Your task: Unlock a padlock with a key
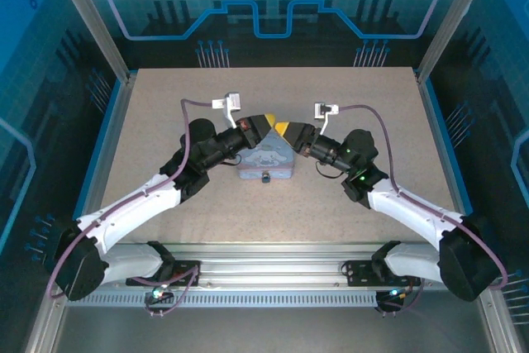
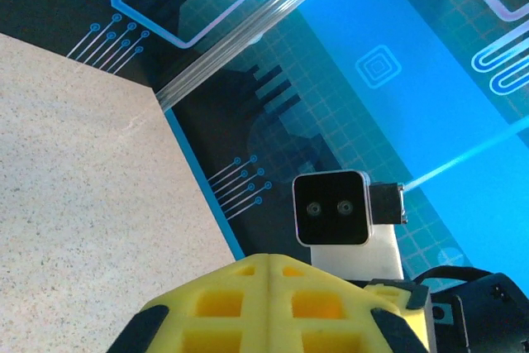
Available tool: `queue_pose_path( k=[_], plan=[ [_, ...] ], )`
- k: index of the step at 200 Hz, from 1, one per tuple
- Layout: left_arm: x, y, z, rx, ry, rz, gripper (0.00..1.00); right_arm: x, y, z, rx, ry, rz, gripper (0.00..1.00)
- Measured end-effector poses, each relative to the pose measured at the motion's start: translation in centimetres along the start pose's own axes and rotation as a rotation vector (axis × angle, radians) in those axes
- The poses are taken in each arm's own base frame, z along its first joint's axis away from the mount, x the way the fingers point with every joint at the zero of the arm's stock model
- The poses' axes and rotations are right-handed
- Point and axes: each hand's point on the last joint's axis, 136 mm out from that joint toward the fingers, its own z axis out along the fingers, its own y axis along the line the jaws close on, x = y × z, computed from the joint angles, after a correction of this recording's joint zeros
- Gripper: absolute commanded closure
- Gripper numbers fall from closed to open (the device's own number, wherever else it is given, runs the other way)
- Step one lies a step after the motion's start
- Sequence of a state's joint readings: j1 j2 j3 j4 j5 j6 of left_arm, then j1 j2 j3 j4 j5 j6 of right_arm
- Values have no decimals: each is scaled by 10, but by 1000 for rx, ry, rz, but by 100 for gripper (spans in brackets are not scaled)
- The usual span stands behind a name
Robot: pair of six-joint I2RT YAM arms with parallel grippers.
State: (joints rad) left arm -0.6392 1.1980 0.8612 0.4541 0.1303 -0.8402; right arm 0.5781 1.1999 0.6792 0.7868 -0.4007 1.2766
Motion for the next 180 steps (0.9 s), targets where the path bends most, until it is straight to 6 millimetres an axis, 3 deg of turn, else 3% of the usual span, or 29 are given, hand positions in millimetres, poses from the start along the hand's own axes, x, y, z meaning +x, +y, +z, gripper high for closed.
queue_pose_path(
  k=[62,90,119,129,147,180],
  plan=[
    [-1,1,-1,-4,-11,1,100,5,-5,1,5,4,15,86],
    [-2,-1,-2,2,-22,2,100,4,-6,1,7,-3,14,100],
    [-2,-2,-2,5,-24,3,100,3,-6,1,7,-5,5,100],
    [-2,-1,-2,5,-23,3,81,3,-6,1,8,-5,0,100],
    [0,-1,-2,0,-15,-7,58,4,-6,-2,15,-4,-10,100],
    [5,2,-14,-37,4,-18,43,3,-6,-17,51,-12,-45,100]
  ],
)
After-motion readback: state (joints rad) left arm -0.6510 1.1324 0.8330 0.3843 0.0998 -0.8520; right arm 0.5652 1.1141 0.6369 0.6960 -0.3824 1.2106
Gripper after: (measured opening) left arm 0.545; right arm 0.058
